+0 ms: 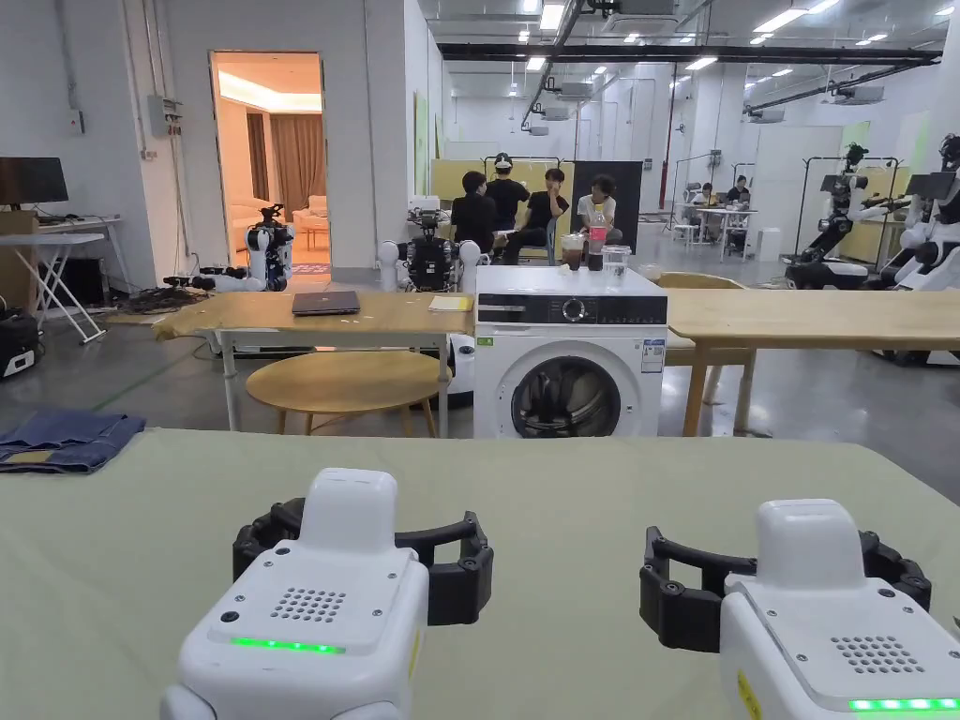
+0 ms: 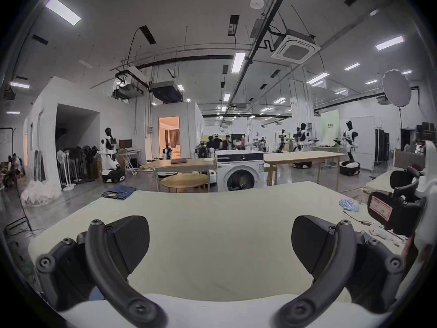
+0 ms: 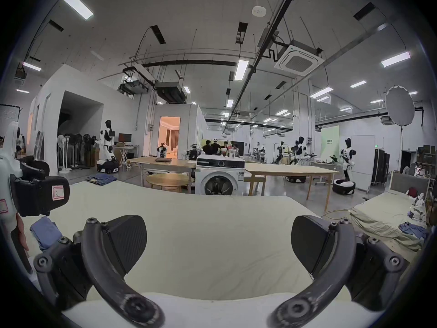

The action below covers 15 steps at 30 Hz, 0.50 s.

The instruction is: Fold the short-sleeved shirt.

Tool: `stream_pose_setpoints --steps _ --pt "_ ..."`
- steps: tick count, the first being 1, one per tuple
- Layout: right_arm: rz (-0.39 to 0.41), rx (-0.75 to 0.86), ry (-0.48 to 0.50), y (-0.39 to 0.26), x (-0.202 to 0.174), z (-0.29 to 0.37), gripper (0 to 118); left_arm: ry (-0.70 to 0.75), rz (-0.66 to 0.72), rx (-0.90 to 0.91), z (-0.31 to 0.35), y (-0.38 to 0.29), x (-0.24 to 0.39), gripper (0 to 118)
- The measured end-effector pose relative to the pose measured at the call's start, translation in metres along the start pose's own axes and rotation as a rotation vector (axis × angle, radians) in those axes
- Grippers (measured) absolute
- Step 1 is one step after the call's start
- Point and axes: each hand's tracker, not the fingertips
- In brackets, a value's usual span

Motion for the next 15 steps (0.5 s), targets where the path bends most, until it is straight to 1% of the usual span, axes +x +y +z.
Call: stream_pose_setpoints --steps 2,5,11,15 --pt "-0.003 -0.002 0.002 0.0 -0.001 0.001 118 -0.005 -0.003 -0.017 -0.001 0.0 -0.003 117" --pt "-0.001 -0.006 0.005 0.0 0.0 0.001 118 -0.009 0.056 -0.052 -0.005 0.002 -0.008 117" --pt "0.002 -0.007 0.002 0.002 0.0 0.0 118 0.007 -0.007 -0.057 -0.005 0.008 -0.001 117" --pt "-0.003 -0.01 0.007 0.004 -0.001 0.0 118 -0.019 -0.007 -0.059 -0.002 0.011 0.0 117"
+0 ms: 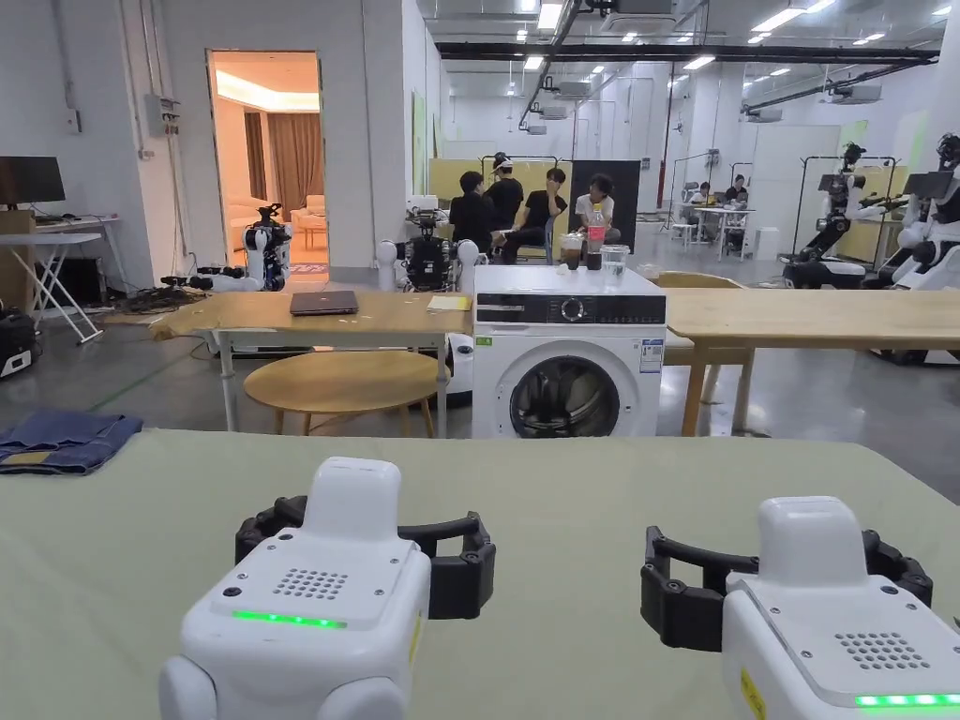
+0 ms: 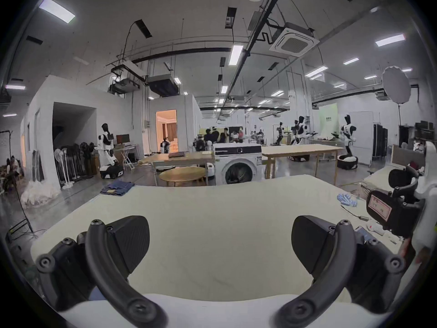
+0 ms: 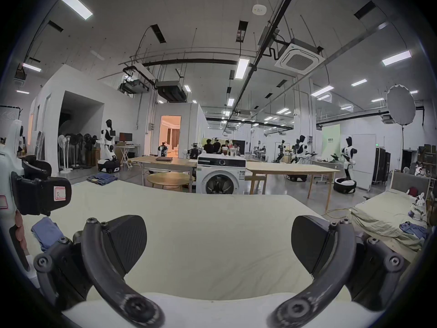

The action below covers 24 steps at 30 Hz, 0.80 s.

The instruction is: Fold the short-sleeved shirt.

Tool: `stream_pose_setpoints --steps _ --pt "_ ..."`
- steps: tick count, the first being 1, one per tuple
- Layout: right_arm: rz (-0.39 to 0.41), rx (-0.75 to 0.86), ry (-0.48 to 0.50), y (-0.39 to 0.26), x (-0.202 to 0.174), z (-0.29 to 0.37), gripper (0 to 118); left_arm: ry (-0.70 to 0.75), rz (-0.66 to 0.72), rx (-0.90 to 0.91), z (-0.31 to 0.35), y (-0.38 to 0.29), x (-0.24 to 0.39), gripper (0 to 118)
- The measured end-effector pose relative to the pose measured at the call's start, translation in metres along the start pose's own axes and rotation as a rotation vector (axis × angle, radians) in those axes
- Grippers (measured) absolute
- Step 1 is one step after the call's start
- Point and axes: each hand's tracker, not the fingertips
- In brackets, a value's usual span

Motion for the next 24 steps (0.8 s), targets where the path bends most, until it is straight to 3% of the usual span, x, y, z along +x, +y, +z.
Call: stream_pose_setpoints --steps 24 --pt "-0.016 -0.015 0.01 0.0 -0.001 0.0 118 0.043 0.023 -0.078 0.003 0.011 -0.01 117"
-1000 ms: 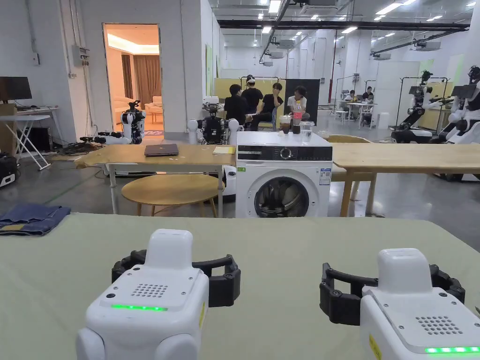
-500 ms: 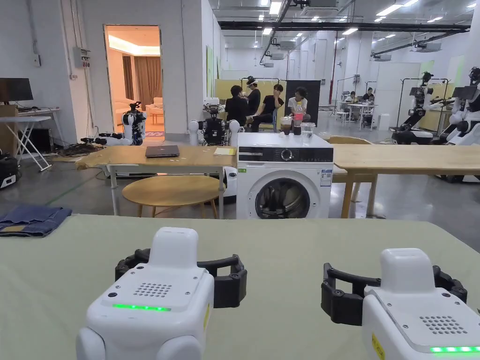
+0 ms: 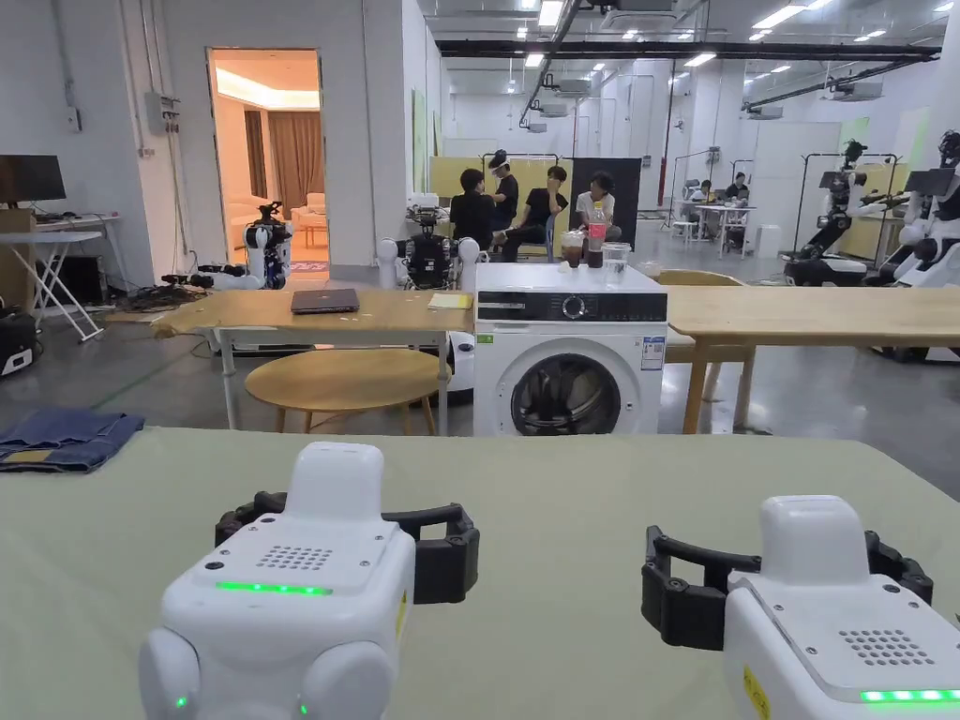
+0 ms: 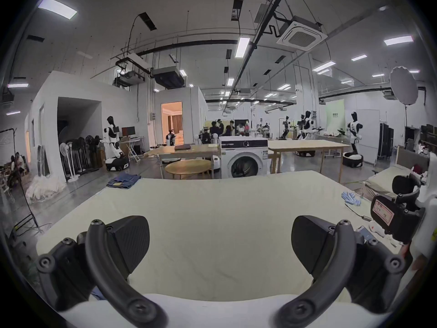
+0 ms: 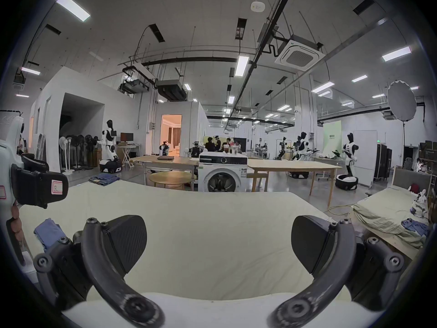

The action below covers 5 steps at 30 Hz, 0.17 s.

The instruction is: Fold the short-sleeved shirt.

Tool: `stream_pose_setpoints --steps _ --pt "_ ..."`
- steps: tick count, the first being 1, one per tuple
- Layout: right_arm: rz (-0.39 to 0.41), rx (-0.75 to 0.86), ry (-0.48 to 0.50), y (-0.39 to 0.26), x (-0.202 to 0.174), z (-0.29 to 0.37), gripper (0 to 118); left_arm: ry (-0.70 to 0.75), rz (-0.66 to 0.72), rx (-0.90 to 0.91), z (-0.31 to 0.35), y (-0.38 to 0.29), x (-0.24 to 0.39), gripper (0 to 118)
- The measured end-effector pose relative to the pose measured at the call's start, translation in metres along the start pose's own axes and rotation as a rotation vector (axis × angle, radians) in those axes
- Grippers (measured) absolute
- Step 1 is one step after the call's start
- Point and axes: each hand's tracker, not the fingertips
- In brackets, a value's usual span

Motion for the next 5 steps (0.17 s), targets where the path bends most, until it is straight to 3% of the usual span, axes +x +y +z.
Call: stream_pose_setpoints --steps 3,5 --pt "-0.003 0.0 0.003 0.001 0.0002 0.0012 118 0.064 -0.074 0.074 0.0014 -0.0009 0.0038 117" --pt "0.0 0.001 0.001 0.0015 0.0005 0.0008 118 0.052 -0.03 0.057 -0.0026 0.0018 0.0026 117"
